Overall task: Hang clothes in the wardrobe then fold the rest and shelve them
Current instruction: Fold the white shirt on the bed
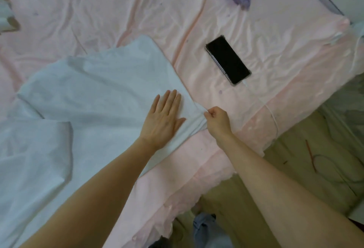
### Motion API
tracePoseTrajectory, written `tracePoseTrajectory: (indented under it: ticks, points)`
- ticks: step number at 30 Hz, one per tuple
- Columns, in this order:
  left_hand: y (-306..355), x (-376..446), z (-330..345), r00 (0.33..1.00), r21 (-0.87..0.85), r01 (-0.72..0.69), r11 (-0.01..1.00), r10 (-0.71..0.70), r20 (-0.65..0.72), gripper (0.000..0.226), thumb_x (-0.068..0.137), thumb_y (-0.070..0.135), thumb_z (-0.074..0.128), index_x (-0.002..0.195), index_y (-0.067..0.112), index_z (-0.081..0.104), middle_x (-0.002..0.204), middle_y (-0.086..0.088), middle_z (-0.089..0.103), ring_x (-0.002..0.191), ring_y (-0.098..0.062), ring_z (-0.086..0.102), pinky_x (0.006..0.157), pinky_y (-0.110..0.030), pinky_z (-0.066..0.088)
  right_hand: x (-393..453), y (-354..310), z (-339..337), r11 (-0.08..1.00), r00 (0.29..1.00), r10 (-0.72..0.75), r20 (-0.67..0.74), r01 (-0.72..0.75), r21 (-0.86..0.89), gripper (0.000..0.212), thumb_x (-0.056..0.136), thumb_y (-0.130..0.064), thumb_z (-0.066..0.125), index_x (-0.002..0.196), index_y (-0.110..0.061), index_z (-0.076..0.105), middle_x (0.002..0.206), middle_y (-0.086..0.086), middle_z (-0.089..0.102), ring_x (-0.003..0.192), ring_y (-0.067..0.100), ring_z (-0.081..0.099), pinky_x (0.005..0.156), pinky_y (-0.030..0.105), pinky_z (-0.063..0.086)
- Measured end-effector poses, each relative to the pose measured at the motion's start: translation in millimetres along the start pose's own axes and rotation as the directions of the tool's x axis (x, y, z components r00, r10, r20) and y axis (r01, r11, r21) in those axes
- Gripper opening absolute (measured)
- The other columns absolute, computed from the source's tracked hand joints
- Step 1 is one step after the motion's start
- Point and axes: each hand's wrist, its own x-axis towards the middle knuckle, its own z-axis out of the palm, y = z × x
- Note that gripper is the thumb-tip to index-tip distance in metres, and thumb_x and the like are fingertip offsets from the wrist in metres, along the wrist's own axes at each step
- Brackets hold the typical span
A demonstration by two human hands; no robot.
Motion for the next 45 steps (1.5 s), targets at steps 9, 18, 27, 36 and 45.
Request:
tracePoseTrajectory:
  ticks: [9,18,27,36,45]
  points:
    - [-2.1,-7.4,26.9,0.981,0.018,0.054,0.998,-0.056,0.185,0.099,0.077,0.078,-0.008,0.153,0.015,-0.007,0.16,-0.002,-0.012,0.149,-0.023,-0.009,0.12,-0.044,-0.007,-14.1,11.0,-2.1,0.987,0.993,-0.114,0.009,0.112,0.116,0.03,0.096,-0.013,0.05,0.067,-0.012,0.044,0.06,-0.004,0.043,0.06,0.01,0.038,0.056,0.027,0.031]
    - [-10.4,-22.8,30.5,0.975,-0.027,0.216,0.976,-0.214,0.065,0.074,0.092,0.056,0.0,0.153,0.014,0.001,0.161,-0.004,-0.004,0.149,-0.024,-0.004,0.119,-0.044,-0.006,-4.1,5.7,8.9,0.331,0.617,-0.696,0.367,0.73,-0.598,0.056,0.099,-0.032,0.035,0.15,-0.01,0.026,0.157,0.008,0.024,0.146,0.023,0.02,0.119,0.038,0.017]
    - [-20.7,-43.0,1.9,0.948,-0.095,0.287,0.953,-0.268,0.174,0.068,0.101,0.049,0.027,0.154,0.012,0.008,0.162,-0.006,0.002,0.149,-0.022,0.001,0.12,-0.038,0.0,-26.9,-10.4,26.2,0.363,0.782,-0.505,0.367,0.577,-0.731,0.052,0.102,-0.03,0.037,0.145,-0.001,0.034,0.154,0.018,0.028,0.145,0.028,0.021,0.119,0.042,0.009]
    - [-123.7,-218.0,-34.2,0.682,-0.194,0.677,0.71,-0.704,-0.197,0.041,0.076,0.017,0.075,0.113,0.003,0.062,0.107,-0.016,0.063,0.092,-0.038,0.061,0.08,-0.043,0.049,-118.3,-138.5,178.4,0.342,0.457,-0.522,0.721,0.886,-0.314,0.031,0.099,-0.02,0.043,0.127,-0.009,0.049,0.127,0.009,0.051,0.115,0.028,0.049,0.091,0.042,0.043]
    - [-172.1,-292.7,-3.5,0.804,-0.078,0.593,0.801,-0.594,0.015,0.057,0.065,0.035,0.078,0.114,0.018,0.056,0.111,0.0,0.054,0.095,-0.025,0.057,0.066,-0.034,0.042,-151.0,-171.7,298.5,0.535,0.793,-0.364,0.489,0.607,-0.588,0.079,0.08,-0.037,0.071,0.137,-0.007,0.026,0.133,0.014,0.035,0.119,0.033,0.046,0.09,0.039,0.045]
